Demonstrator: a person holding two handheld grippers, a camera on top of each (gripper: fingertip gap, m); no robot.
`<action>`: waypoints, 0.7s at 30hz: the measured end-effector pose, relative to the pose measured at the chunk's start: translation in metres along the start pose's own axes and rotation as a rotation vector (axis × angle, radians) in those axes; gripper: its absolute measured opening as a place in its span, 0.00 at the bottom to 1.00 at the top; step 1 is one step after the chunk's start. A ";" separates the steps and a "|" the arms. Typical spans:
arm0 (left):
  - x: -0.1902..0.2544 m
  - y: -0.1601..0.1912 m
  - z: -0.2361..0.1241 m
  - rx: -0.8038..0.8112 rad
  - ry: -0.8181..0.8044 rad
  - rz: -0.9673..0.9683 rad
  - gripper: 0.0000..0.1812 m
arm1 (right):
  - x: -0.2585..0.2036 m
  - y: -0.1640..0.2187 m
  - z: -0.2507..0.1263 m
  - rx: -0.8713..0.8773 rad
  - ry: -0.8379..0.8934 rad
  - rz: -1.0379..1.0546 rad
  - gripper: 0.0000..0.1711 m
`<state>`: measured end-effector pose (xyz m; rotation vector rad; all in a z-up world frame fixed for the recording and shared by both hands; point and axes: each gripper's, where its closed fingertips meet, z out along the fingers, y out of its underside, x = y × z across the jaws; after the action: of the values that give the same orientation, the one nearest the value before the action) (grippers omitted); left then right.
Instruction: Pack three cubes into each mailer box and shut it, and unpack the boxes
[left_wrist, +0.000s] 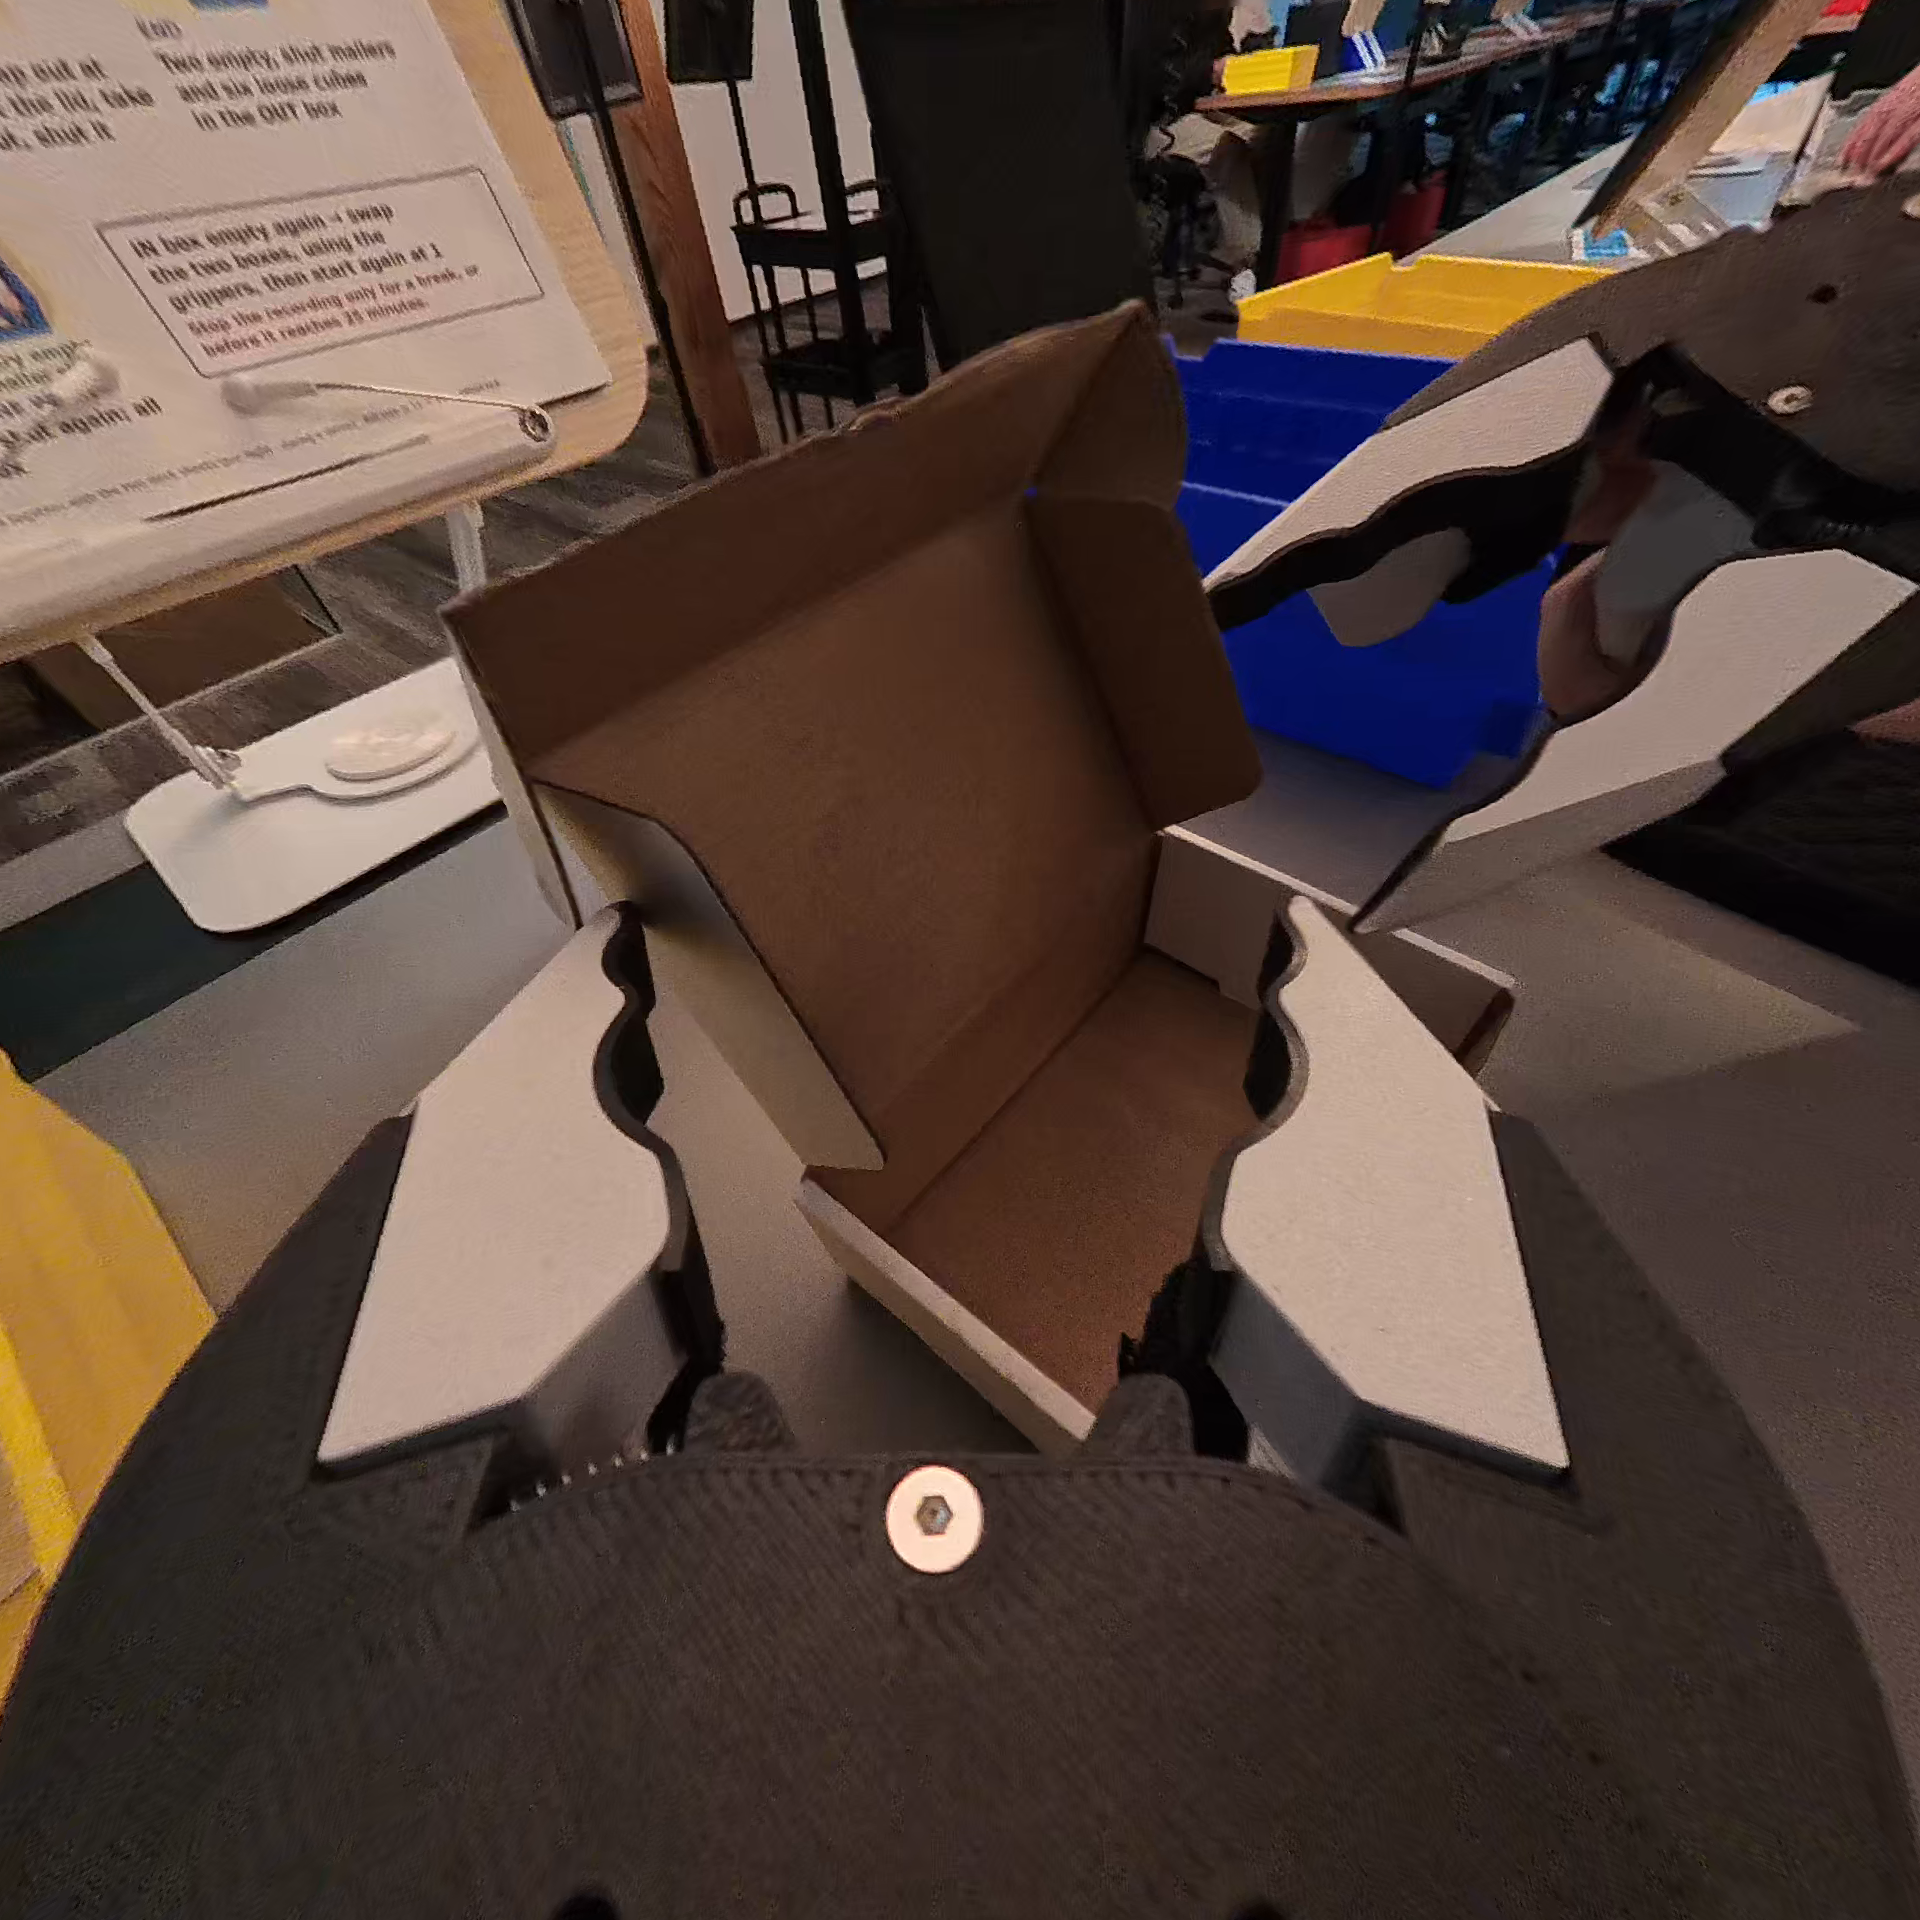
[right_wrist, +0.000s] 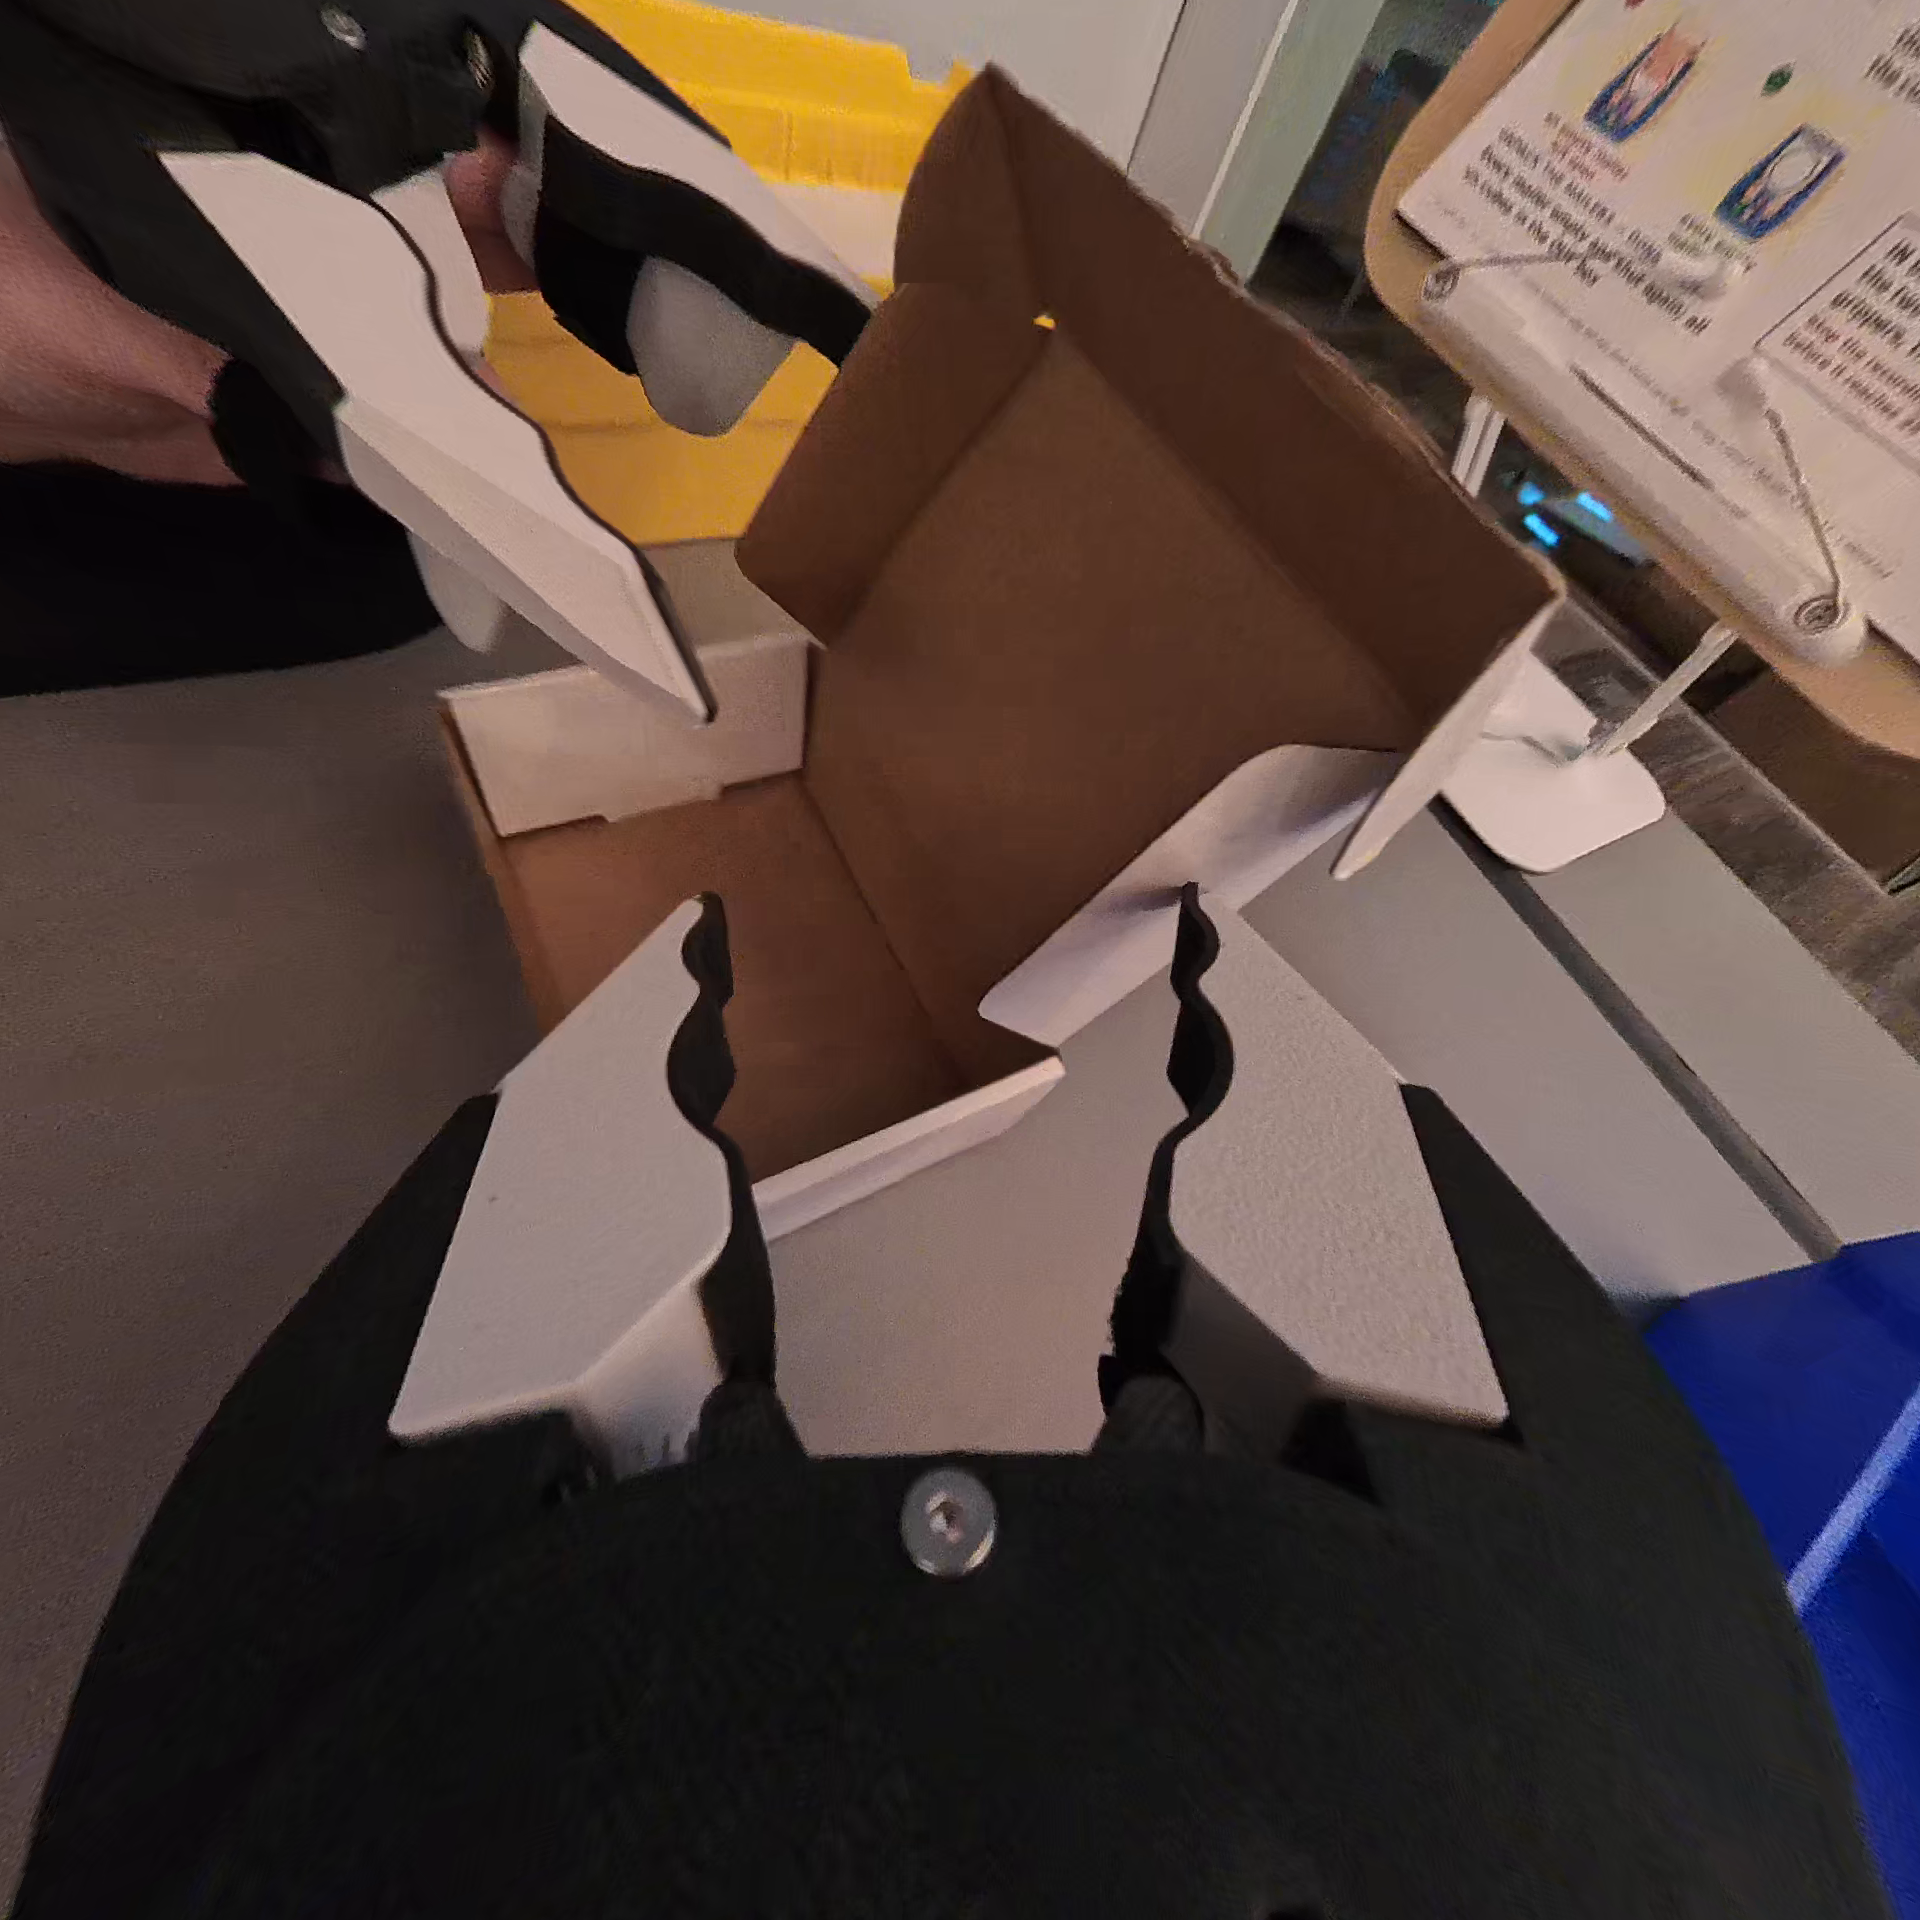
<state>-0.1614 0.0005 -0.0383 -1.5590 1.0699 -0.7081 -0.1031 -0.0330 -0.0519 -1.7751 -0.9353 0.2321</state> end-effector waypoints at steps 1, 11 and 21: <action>0.003 -0.001 -0.004 0.011 -0.005 -0.002 0.64 | -0.005 -0.003 -0.004 0.024 0.002 0.001 0.49; 0.040 0.004 -0.051 0.104 0.099 -0.166 0.57 | -0.051 0.012 -0.024 0.062 -0.063 0.089 0.42; 0.055 0.041 -0.070 0.022 0.150 -0.358 0.47 | -0.055 0.027 -0.023 0.038 0.004 0.169 0.43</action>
<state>-0.2100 -0.0803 -0.0651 -1.7193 0.8928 -1.0903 -0.1139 -0.0911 -0.0810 -1.8202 -0.7740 0.3513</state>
